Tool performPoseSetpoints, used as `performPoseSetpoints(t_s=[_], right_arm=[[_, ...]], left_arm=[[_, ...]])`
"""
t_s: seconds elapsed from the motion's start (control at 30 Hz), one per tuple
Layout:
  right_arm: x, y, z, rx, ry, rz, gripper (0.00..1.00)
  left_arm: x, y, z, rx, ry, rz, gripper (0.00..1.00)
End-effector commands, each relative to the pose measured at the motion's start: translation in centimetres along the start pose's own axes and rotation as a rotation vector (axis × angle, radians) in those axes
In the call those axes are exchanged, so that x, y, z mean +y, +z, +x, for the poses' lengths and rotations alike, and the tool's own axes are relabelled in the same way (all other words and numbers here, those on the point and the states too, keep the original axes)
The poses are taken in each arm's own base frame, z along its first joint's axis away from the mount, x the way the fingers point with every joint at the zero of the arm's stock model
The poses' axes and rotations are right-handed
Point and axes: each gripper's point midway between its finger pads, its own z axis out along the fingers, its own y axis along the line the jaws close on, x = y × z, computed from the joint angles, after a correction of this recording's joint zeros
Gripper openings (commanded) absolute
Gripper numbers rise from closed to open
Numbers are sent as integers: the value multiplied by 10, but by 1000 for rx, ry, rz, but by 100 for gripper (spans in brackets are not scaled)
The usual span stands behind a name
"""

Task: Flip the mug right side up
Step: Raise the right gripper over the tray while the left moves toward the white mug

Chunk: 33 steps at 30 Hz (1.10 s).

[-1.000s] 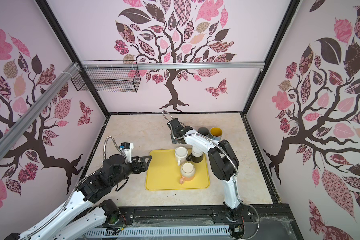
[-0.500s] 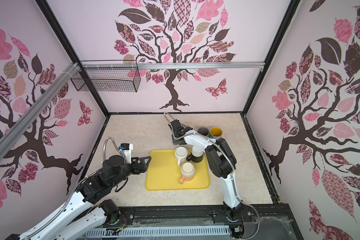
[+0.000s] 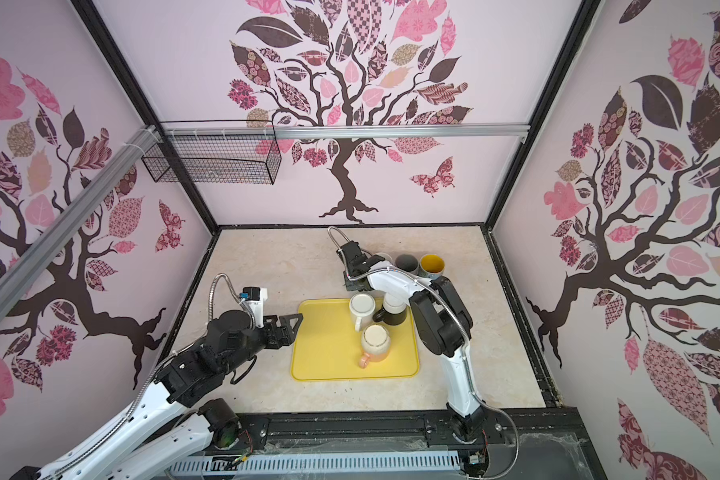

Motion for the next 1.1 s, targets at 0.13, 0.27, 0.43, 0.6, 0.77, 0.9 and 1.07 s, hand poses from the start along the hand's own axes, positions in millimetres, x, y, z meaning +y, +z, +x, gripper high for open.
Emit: performPoseSetpoints(t_s=[0.13,0.27,0.43,0.6,0.77,0.9,1.07], right_arm=[[-2,-9,-16,-70,42,0,33],[-2,-25,-20,-91,53,-24,38],[-7,-61,-30,-125,35,-47,41],[-19,-108,-33,-198,52,-72,43],[-26,-152,-17,-269,60,-102,43],[-18,-177,9,-287,12,-120,43],[-21,-190,36,-283,-11,-140,43]], left_arm=[[7,4,9,18,22,-21,89],[8,3,9,16,22,-23,89],[9,3,12,20,24,-20,89],[12,3,17,31,25,-26,89],[15,4,21,34,24,-31,88],[17,11,28,67,36,-41,87],[13,20,32,124,69,-59,87]])
